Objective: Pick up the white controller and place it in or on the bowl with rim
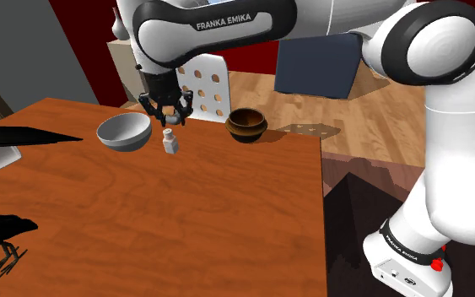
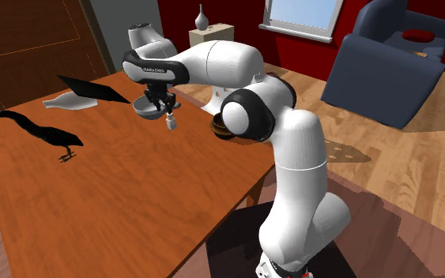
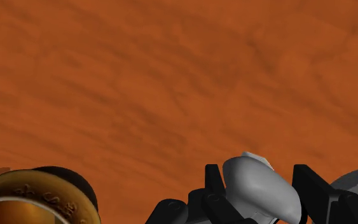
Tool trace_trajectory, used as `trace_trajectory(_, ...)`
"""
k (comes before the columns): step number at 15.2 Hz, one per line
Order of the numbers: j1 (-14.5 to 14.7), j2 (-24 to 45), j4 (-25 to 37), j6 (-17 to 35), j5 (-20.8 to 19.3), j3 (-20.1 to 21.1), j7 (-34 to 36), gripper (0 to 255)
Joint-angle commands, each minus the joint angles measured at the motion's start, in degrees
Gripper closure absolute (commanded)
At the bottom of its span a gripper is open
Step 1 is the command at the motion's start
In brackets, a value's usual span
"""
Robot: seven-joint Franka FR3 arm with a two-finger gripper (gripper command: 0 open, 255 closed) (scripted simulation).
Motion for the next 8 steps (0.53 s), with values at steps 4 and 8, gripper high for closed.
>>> trace_trajectory(4,-6.6,-8.2,-11.5,4.5,3.4,-0.6,-5.7,255)
trace_trajectory(8,-11.0,-13.6,-18.5,7.0,5.9,-1.8,-11.0,255)
